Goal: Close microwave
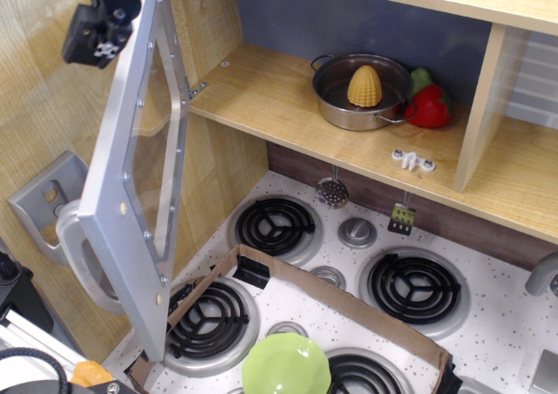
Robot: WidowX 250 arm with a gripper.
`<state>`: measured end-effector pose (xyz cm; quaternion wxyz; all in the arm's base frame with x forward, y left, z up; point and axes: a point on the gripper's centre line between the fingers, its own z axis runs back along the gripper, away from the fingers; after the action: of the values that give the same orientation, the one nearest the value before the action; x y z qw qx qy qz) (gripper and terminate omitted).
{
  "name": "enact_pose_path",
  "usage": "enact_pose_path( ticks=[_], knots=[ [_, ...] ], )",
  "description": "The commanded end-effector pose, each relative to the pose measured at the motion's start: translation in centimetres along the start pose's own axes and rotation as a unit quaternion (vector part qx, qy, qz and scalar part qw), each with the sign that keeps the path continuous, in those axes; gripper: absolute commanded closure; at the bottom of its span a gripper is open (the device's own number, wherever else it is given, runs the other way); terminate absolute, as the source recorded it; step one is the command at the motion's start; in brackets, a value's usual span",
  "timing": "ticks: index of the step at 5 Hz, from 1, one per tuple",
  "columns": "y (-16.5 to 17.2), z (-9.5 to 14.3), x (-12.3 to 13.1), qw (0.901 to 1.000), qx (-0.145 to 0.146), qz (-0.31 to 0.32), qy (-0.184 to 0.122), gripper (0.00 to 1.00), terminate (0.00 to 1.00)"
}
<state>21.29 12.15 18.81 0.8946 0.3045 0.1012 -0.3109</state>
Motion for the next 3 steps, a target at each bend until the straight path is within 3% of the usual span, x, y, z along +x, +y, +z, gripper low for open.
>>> enact_pose_path(
  ticks=[1,3],
  knots=[
    [-1.08,-0.71,0.13,0.995,0.01,0.077,-0.063,0.0,0.0],
    [-1.69,-1.35,0.51,0.988,-0.028,0.101,-0.113,0.0,0.0]
  ],
)
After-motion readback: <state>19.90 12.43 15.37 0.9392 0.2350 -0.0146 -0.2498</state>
